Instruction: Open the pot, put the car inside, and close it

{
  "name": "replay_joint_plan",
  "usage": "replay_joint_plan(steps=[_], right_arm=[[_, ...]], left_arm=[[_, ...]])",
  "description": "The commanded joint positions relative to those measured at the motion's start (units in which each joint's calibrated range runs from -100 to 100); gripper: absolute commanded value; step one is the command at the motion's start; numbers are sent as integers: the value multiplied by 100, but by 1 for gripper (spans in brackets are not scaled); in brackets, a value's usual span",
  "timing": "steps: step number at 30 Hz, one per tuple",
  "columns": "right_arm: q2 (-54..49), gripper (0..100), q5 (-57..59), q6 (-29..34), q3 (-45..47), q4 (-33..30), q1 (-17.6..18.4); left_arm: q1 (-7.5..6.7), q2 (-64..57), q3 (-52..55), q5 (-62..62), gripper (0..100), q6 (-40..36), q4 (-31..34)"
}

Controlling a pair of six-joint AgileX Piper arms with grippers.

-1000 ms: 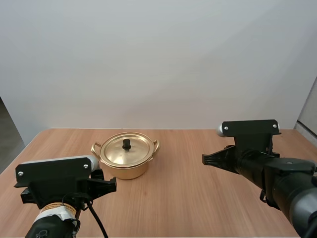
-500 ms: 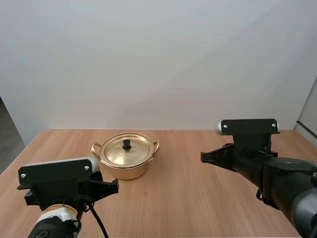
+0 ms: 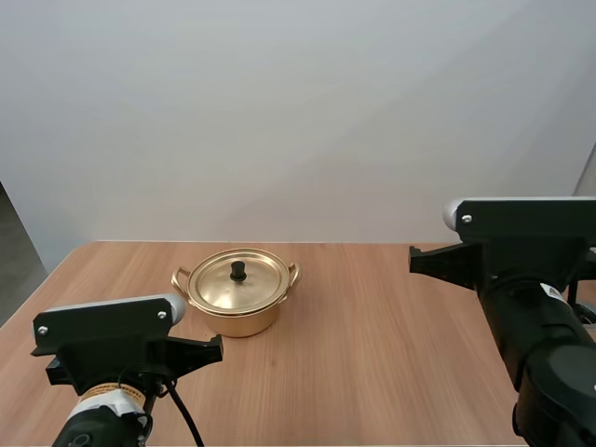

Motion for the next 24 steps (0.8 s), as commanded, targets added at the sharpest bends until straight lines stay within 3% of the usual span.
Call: replay_joint_plan(steps=[1,7,10,15,24], right_arm=[[-515,0,-2,-32,7,-5,-3],[-749,0,-74,-32,180,-5,26],[-1255,0,-74,-51,675,-5,71],[-1255,0,20,-241,1483,-5,209],[-1255,0,-126,98,1483,-151,452]], left_arm=[[-2,0,0,-3,0,-3,-3],[-2,0,0,-3,0,17,-3],[-2,0,0,-19,0,74,-3],[-2,0,0,-130,0,72,-3],[-2,0,0,-130,0,72,-3]])
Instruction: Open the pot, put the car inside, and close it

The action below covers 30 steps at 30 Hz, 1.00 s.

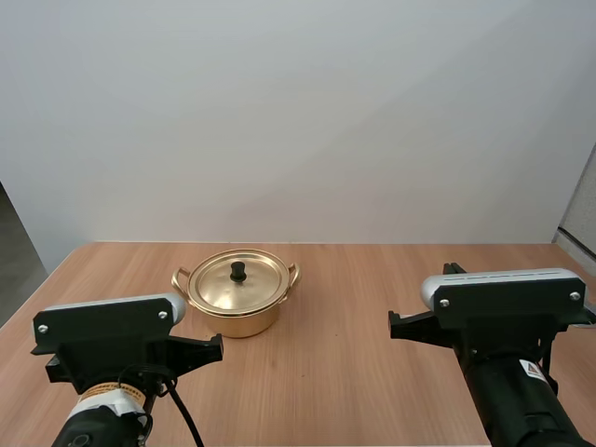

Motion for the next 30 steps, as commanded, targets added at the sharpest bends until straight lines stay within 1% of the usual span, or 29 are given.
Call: replay_joint_plan(steps=[1,2,6,9,11,14,16,18,27,30], right_arm=[[0,0,-167,314,0,-392,6],[0,0,-187,633,0,-696,6],[0,0,-367,2211,0,-2467,6],[0,0,-280,3442,0,-3744,6],[0,0,220,4234,0,-4537,6],[0,0,1812,5596,0,-5936,6],[0,0,2782,6116,0,-6471,6],[0,0,3432,6391,0,-6724,6],[0,0,3392,6417,0,-7092,6],[0,0,3392,6558,0,-7130,6]], left_arm=[[-2,0,0,11,0,1,-3],[-2,0,0,11,0,1,-3],[-2,0,0,11,0,1,-3],[-2,0,0,11,0,1,-3],[-2,0,0,11,0,1,-3],[-2,0,0,11,0,1,-3],[-2,0,0,11,0,1,-3],[-2,0,0,11,0,1,-3],[-2,0,0,11,0,1,-3],[-2,0,0,11,0,1,-3]])
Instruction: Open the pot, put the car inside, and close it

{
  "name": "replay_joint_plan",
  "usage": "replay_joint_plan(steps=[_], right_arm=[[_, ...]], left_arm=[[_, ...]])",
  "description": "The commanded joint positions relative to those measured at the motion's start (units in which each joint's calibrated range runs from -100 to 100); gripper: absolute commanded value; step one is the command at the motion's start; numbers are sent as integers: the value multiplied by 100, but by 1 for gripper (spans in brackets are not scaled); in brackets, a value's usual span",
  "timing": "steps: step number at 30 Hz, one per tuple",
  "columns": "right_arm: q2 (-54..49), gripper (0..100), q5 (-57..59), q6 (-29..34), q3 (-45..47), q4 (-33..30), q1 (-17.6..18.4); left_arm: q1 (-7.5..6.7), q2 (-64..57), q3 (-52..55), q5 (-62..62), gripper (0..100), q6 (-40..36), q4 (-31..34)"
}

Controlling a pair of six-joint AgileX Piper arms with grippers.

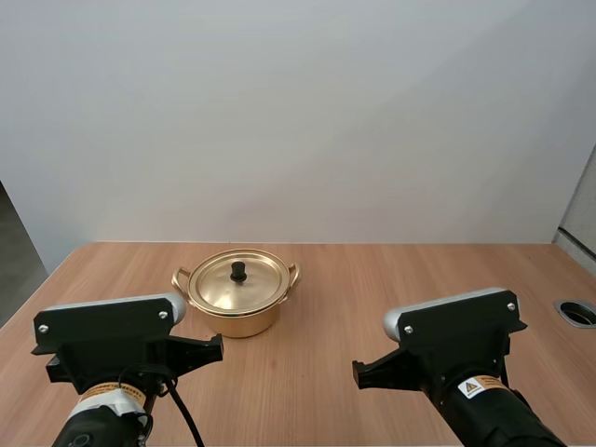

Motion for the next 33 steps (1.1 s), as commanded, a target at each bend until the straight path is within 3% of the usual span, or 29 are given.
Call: replay_joint_plan(steps=[1,8,33], right_arm=[[0,0,-6,2283,0,-2321,-2],[0,0,-26,2742,0,-2816,-2],[0,0,-43,2742,0,-2815,-2]], left_arm=[[-2,0,0,11,0,1,-3],[-2,0,0,11,0,1,-3],[-2,0,0,11,0,1,-3]])
